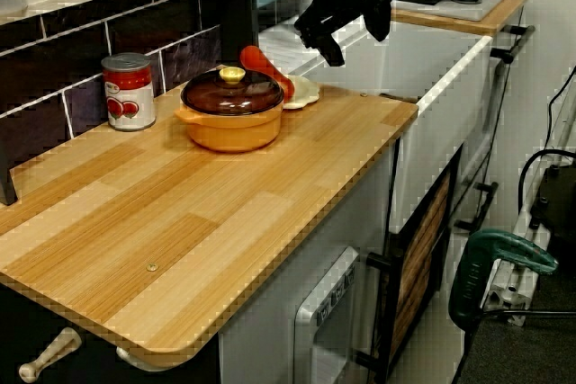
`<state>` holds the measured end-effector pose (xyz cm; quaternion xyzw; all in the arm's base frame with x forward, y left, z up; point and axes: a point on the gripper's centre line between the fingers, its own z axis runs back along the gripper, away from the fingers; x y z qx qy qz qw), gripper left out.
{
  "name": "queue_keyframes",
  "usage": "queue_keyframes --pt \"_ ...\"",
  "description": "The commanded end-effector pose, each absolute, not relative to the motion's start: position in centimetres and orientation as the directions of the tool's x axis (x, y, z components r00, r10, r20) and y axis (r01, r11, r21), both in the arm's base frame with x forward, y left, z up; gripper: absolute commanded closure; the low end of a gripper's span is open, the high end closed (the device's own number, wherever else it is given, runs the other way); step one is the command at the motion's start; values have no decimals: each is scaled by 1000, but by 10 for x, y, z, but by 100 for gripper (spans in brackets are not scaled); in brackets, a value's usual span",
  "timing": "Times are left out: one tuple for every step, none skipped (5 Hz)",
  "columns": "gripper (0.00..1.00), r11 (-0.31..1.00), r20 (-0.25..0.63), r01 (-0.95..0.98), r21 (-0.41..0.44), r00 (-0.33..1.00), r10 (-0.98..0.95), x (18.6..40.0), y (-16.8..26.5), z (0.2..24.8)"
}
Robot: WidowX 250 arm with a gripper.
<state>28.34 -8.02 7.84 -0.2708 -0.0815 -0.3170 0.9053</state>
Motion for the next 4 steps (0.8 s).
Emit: queue_keyframes --pt "0 748 409 639 -179 740 -534 301 -71 109" --pt "0 770 411 619 -156 749 -519 305 -70 108" --pt "0 783 413 613 -109 744 -525 308 -70 111" --pt "0 821 449 566 -69 753 -481 314 -68 104"
